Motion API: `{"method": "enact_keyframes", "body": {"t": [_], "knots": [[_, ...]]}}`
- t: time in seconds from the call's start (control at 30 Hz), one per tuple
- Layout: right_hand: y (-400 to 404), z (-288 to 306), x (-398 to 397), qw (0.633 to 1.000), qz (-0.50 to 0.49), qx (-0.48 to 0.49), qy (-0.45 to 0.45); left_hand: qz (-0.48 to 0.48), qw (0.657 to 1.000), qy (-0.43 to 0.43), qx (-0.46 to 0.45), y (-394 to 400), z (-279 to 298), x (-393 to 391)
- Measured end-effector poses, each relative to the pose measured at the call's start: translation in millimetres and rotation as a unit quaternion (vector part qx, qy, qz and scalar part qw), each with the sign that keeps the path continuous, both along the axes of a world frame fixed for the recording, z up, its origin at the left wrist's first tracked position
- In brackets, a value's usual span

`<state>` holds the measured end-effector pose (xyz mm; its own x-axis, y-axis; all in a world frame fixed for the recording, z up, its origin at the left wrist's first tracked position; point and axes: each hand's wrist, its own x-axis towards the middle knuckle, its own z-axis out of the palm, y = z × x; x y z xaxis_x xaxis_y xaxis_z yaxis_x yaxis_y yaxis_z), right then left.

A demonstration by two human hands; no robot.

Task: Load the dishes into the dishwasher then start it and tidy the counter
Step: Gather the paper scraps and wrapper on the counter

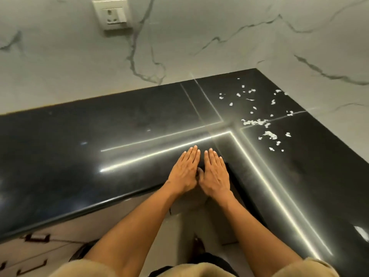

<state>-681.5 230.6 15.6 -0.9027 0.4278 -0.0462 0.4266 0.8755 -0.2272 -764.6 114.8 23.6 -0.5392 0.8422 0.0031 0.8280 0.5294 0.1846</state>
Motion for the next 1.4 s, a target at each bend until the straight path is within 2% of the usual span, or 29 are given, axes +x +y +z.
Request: {"method": "enact_keyframes", "body": {"t": [0.17, 0.4, 0.63, 0.83, 1.0, 1.1, 1.27, 1.4], "knots": [[73, -8, -11, 0.999, -0.034, 0.001, -0.022, -0.025, 0.999, -0.03, -0.02, 82, -5, -22], [140, -27, -22, 0.999, -0.045, 0.0, -0.023, -0.027, 0.995, -0.073, -0.054, 151, -22, -48], [184, -31, -63, 0.998, -0.053, -0.009, -0.013, -0.058, 0.995, -0.075, -0.021, 198, -32, -101], [223, -34, -90, 0.989, -0.145, -0.005, -0.008, -0.107, 0.99, -0.087, 0.002, 241, -35, -154], [233, -26, -73, 0.96, -0.276, 0.04, 0.041, -0.129, 0.984, -0.101, 0.063, 269, -39, -201], [241, -28, -48, 0.925, -0.373, 0.028, 0.063, -0.094, 0.987, -0.097, 0.089, 285, -39, -233], [263, -38, -15, 0.879, -0.476, 0.006, 0.029, 0.048, 0.988, -0.117, 0.09, 318, -40, -275], [278, -38, -28, 0.876, -0.482, -0.004, 0.009, 0.061, 0.99, -0.117, 0.052, 341, -41, -280]]}}
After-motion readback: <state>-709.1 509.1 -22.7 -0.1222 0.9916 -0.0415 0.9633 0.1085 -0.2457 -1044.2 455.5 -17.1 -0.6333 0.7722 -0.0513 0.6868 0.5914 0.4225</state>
